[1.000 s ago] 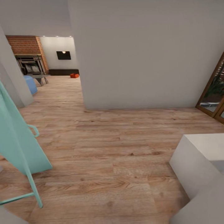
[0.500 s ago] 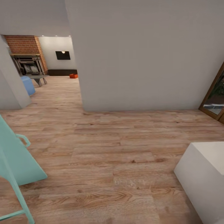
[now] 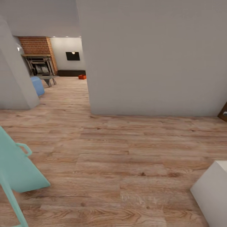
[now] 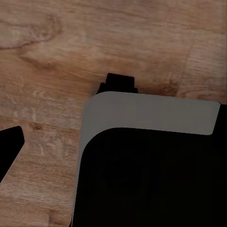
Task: Move the two storage containers from the living room to the garage. In the garage, place one container on the floor and stack the other container on top of it (either order is fine).
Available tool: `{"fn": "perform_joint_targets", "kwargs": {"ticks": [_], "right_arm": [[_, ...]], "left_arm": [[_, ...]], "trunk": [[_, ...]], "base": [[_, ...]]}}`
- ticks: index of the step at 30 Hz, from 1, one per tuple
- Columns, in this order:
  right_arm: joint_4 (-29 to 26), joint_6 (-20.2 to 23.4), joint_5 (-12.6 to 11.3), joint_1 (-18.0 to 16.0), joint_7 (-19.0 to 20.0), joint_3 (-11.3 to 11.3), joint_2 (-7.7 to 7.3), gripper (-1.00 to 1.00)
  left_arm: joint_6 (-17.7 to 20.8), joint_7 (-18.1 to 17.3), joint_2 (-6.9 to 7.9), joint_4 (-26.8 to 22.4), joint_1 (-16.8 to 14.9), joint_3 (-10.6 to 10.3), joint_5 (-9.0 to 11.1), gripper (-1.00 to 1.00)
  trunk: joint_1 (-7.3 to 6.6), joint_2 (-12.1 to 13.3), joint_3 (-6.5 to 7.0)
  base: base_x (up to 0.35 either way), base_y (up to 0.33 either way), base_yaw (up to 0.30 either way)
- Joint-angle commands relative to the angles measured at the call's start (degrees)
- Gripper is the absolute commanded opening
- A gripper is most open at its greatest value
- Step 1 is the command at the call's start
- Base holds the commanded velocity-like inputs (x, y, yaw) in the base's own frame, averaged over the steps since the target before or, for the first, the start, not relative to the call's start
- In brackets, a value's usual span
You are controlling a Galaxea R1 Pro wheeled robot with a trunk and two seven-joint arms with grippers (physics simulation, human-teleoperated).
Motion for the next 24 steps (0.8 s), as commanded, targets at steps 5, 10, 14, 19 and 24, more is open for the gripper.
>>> {"fn": "perform_joint_targets", "kwargs": {"ticks": [5, 10, 14, 19, 24], "right_arm": [[0.18, -0.31, -0.47, -0.06, -0.05, 0.45, 0.0, 1.0], [0.18, -0.31, -0.47, -0.06, -0.05, 0.44, -0.01, 1.0], [0.18, -0.31, -0.47, -0.06, -0.05, 0.44, -0.01, 1.0], [0.18, -0.31, -0.53, -0.06, -0.05, 0.44, -0.08, 1.0], [0.18, -0.31, -0.56, -0.06, -0.05, 0.44, -0.1, 1.0]], "left_arm": [[-0.16, 0.05, -0.01, 0.06, -0.04, -0.01, 0.41, 1.0], [-0.16, 0.05, -0.01, 0.06, -0.04, -0.01, 0.41, 1.0], [-0.16, 0.05, -0.01, 0.06, -0.04, -0.01, 0.41, 1.0], [-0.15, 0.05, -0.01, 0.06, -0.04, -0.01, 0.41, 1.0], [-0.19, 0.05, -0.01, 0.06, -0.04, -0.01, 0.41, 1.0]], "trunk": [[0.03, -0.02, -0.05], [0.03, -0.02, -0.05], [0.03, -0.02, -0.05], [0.03, -0.02, -0.05], [0.03, -0.02, -0.05]], "base": [[0.322, 0.0, 0.268], [0.322, 0.0, 0.269], [0.322, 0.0, 0.269], [0.322, 0.0, 0.215], [0.322, 0.0, 0.035]]}}
